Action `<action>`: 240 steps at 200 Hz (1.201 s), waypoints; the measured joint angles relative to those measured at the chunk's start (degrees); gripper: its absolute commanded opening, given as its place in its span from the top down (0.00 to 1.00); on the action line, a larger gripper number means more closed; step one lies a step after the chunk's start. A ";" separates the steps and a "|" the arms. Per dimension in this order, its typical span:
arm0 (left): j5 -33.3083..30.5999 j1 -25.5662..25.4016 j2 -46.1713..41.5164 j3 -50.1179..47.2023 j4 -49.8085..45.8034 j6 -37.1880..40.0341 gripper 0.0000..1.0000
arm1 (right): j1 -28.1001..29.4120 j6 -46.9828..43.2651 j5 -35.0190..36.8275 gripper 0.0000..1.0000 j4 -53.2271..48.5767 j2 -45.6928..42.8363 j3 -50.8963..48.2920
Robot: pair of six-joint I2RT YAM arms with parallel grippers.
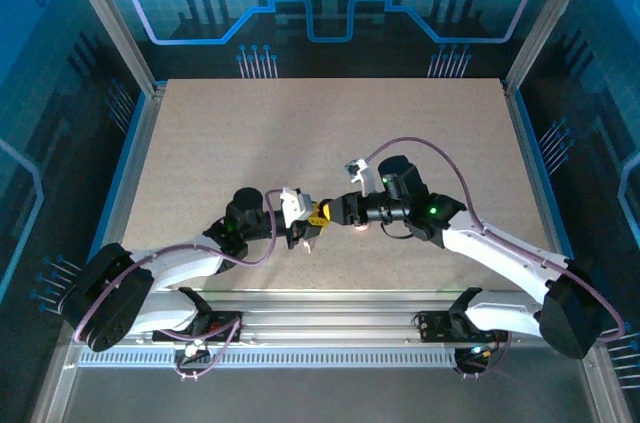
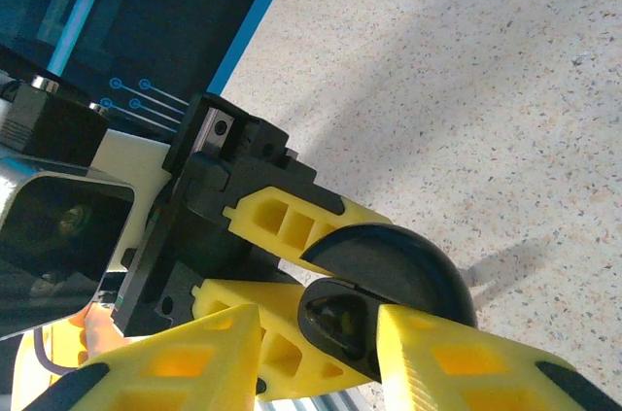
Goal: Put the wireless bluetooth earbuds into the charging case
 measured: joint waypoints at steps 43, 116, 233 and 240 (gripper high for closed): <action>-0.50 -0.13 -0.22 0.00 -0.22 0.00 0.82 | 0.04 -0.20 -0.07 0.63 -0.07 0.35 0.46; -1.09 -0.44 -1.20 0.00 -1.79 0.22 0.82 | 0.24 -3.06 3.56 0.61 -8.33 -6.84 2.01; -1.07 -1.25 -3.63 0.44 -9.70 0.92 0.82 | -13.00 -12.79 21.09 0.59 -45.18 -1.57 13.18; -1.14 -1.29 -3.89 0.55 -10.29 1.09 0.82 | -13.90 -13.31 22.03 0.58 -46.01 0.13 13.20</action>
